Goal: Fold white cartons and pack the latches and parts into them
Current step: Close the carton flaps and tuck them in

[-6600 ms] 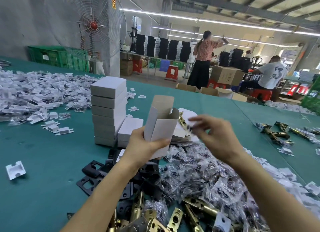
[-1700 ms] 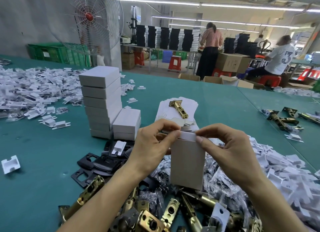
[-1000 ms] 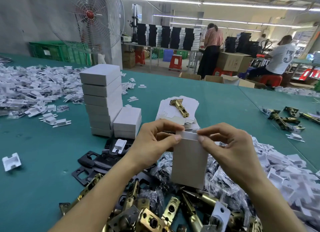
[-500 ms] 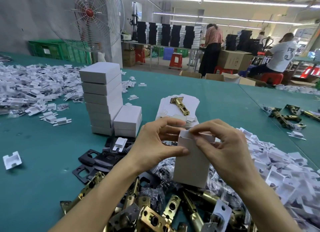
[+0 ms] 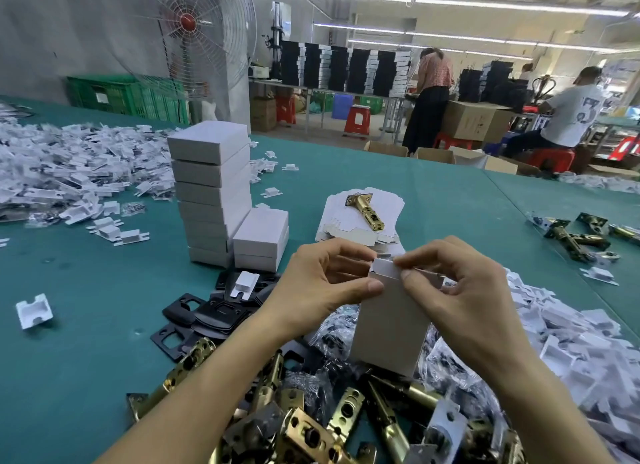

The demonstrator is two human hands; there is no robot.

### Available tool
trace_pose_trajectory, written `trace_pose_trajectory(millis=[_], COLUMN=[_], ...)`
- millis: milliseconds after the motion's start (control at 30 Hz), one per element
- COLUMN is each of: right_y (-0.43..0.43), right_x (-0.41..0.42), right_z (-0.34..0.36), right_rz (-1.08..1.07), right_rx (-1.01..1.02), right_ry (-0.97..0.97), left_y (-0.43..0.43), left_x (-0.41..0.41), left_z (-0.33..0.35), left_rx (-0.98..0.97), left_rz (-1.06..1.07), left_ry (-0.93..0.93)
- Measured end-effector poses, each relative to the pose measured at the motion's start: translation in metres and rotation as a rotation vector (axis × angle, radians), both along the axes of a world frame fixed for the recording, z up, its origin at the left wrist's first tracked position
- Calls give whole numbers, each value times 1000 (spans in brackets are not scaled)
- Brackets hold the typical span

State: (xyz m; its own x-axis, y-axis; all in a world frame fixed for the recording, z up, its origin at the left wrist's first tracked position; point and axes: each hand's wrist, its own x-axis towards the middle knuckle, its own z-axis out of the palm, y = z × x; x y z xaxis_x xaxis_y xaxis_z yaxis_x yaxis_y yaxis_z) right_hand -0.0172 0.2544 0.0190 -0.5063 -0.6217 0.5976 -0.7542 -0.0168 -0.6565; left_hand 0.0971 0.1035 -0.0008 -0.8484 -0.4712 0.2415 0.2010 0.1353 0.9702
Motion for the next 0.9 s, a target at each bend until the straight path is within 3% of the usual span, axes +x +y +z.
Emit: trace_pose_trajectory(millis=[233,567,900], right_y=[3,6,10], right_x=[4,2,-15], right_z=[7,10,-3], right_rz=[-28,-19,190], right_rx=[-30,41,132], right_ry=[10,35,-62], left_y=[2,1,2], left_x=[1,4,-1], left_z=[2,4,-2], left_rx=[-94,-83,-147], left_rz=[-48,-54,8], left_ry=[27,34,82])
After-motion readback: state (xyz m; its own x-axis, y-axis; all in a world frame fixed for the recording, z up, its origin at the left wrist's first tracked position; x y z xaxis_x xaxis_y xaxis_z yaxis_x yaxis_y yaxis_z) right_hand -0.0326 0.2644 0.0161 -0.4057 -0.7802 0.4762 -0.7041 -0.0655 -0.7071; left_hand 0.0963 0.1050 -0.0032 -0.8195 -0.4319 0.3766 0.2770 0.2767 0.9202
